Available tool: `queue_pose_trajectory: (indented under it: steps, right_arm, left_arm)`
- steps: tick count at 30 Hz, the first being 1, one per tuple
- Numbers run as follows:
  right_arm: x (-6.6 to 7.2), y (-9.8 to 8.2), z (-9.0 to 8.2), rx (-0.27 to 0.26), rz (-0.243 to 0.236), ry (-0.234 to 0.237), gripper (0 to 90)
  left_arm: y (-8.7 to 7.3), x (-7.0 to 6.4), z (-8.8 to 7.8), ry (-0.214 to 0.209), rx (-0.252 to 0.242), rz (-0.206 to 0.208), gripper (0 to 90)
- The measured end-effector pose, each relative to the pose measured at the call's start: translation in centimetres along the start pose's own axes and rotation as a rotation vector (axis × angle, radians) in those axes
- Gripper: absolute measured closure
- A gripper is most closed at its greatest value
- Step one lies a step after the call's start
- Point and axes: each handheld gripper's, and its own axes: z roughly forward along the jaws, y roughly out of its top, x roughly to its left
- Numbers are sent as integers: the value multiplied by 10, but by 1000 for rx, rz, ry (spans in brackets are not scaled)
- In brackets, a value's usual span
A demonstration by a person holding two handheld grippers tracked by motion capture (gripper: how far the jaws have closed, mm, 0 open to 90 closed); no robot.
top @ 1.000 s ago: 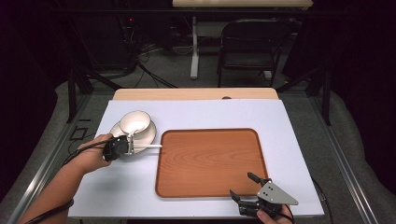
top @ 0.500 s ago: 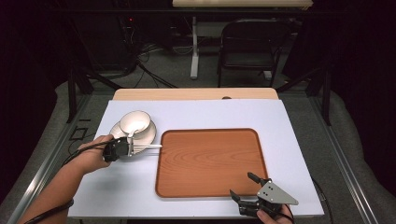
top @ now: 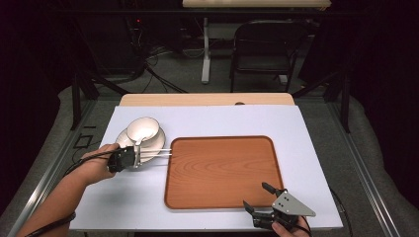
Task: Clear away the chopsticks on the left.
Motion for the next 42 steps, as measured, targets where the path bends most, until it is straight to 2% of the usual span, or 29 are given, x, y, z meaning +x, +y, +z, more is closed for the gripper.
queue_pose_trajectory:
  steps: [5, 6, 12, 13, 14, 16, 19, 23, 25, 32, 36, 42]
  right_arm:
    - [0, 0, 0, 0, 4, 0, 143]
    - [0, 0, 0, 0, 5, 0, 143]
    - [0, 0, 0, 1, 4, 0, 143]
    - [0, 0, 0, 0, 5, 0, 143]
    - [0, 0, 0, 1, 6, 0, 143]
    - [0, 0, 0, 1, 6, 1, 143]
    - [0, 0, 0, 1, 5, 1, 143]
    - [0, 0, 1, 2, 6, 1, 143]
    - [0, 0, 1, 2, 7, 1, 143]
    - [0, -1, 1, 6, 10, 3, 143]
    - [-1, -1, 1, 7, 12, 3, 143]
    - [-1, -1, 1, 9, 19, 4, 143]
  left_arm:
    - [-1, 1, -8, -7, -5, -4, 844]
    - [-1, 2, -10, 5, -3, -5, 844]
    - [2, 4, -26, -6, -8, -61, 844]
    - [3, 5, -29, -14, -6, -70, 844]
    - [4, 6, -33, -43, -4, -95, 844]
    - [5, 7, -35, -50, -3, -105, 844]
    - [6, 10, -41, -97, 5, -172, 844]
    - [8, 15, -46, -179, 8, -299, 844]
    - [9, 16, -48, -215, -3, -347, 844]
    - [17, 20, -52, -318, -33, -461, 843]
    - [23, 23, -56, -392, -54, -565, 843]
    - [34, 28, -56, -505, -28, -738, 843]
